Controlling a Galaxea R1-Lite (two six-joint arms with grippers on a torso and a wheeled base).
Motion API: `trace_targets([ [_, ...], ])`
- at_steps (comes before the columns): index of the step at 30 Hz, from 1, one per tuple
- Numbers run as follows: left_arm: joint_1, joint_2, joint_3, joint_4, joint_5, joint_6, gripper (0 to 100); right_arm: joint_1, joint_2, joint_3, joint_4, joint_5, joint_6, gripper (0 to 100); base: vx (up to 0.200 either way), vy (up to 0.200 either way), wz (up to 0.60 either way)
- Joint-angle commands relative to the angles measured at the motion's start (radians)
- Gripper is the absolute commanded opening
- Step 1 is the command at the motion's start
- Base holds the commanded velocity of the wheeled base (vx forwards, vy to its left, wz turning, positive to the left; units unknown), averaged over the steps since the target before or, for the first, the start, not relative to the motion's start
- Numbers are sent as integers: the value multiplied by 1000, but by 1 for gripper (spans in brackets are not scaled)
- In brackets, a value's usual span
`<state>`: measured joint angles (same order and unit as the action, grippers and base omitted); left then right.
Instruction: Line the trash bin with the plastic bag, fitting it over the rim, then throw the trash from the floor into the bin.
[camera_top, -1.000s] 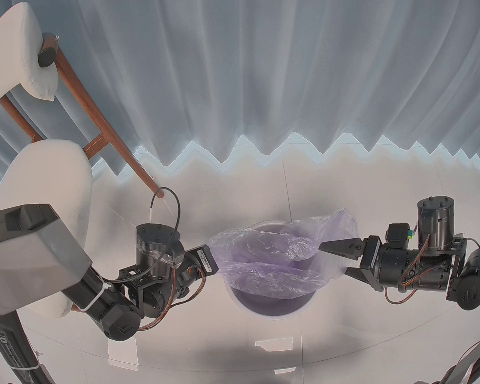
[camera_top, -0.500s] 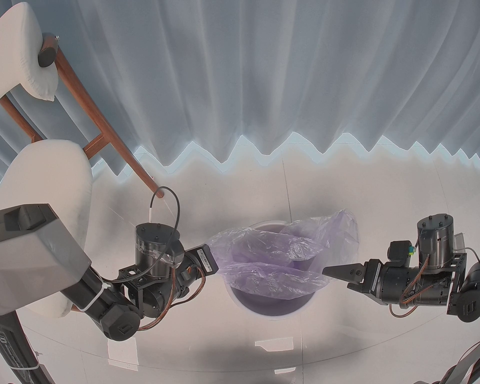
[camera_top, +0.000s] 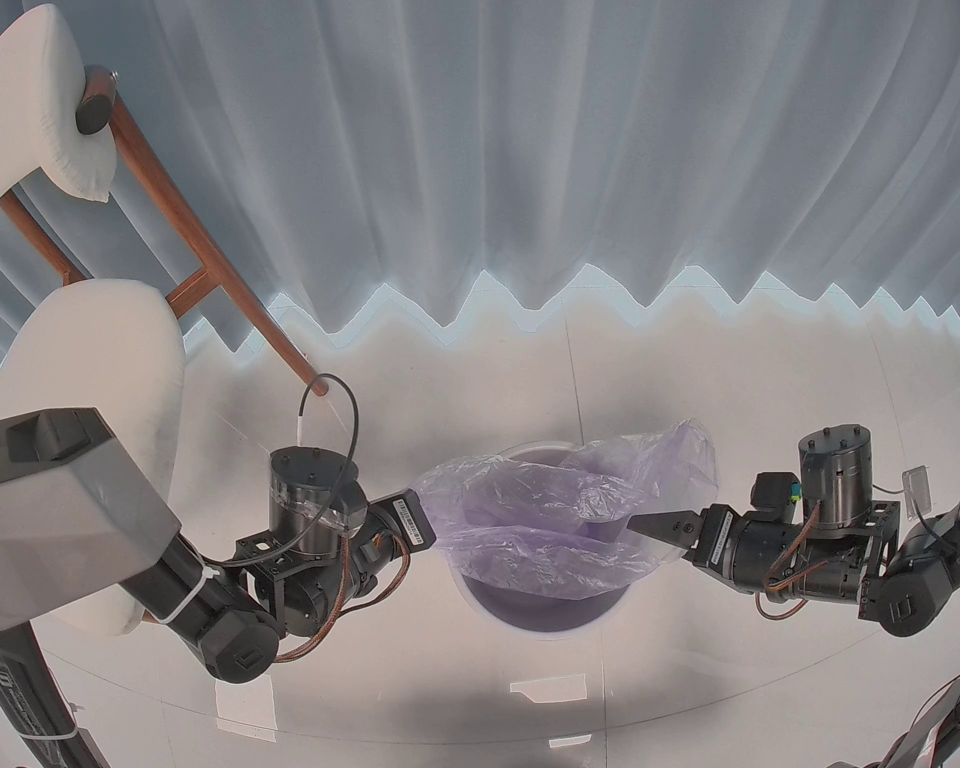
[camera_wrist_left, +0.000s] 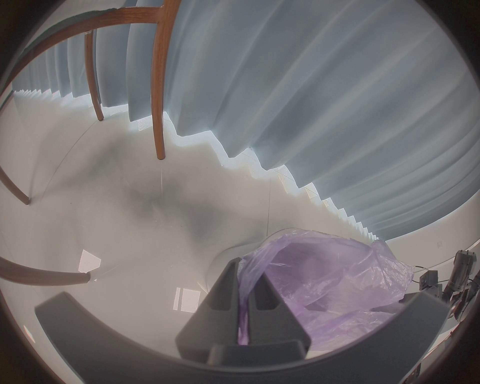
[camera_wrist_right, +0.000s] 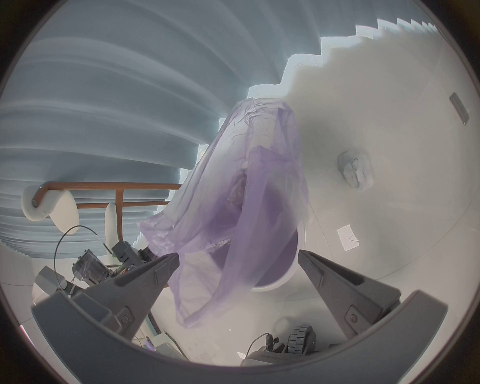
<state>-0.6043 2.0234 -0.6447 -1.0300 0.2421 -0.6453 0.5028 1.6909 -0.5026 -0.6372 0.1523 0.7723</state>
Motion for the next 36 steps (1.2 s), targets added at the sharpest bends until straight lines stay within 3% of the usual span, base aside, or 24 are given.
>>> trace_targets([
  [1,0,-9,2,1,0,0,0,11,67,-11,-13,-2,-2,100,0,0,0],
  [4,0,-9,3,1,0,1,0,34,73,-16,-13,-7,-1,100,0,0,0],
  [5,0,-9,3,1,0,1,0,39,72,-11,-10,-13,-1,0,0,0,0],
  [9,0,-9,3,-1,0,1,0,88,85,9,-12,-20,5,0,0,0,0],
  [17,-26,-65,89,-55,-10,23,0,94,87,-28,-32,-51,-4,0,0,0,0],
  [18,-26,-65,89,-55,-10,23,100,94,87,-28,-32,-51,-4,0,0,0,0],
  [23,-20,-190,194,-179,-110,44,100,72,81,-10,-88,-53,-88,0,0,0,0],
  [25,8,-273,198,-171,-192,76,100,54,81,-4,-102,-50,-160,0,0,0,0],
  [27,58,-350,183,-134,-302,131,100,51,81,-2,-113,-45,-232,0,0,0,0],
  [28,61,-353,183,-130,-311,136,100,51,81,-2,-113,-45,-237,0,0,0,0],
  [29,89,-393,154,-28,-420,222,100,53,82,1,-116,-43,-285,0,0,0,0],
  [34,93,-396,77,156,-590,412,100,83,67,16,-116,-30,-326,0,0,0,0],
  [35,93,-396,77,156,-590,412,100,83,67,16,-116,-30,-326,0,0,0,0],
  [36,90,-354,28,192,-630,489,100,97,62,25,-117,-30,-326,0,0,0,0],
])
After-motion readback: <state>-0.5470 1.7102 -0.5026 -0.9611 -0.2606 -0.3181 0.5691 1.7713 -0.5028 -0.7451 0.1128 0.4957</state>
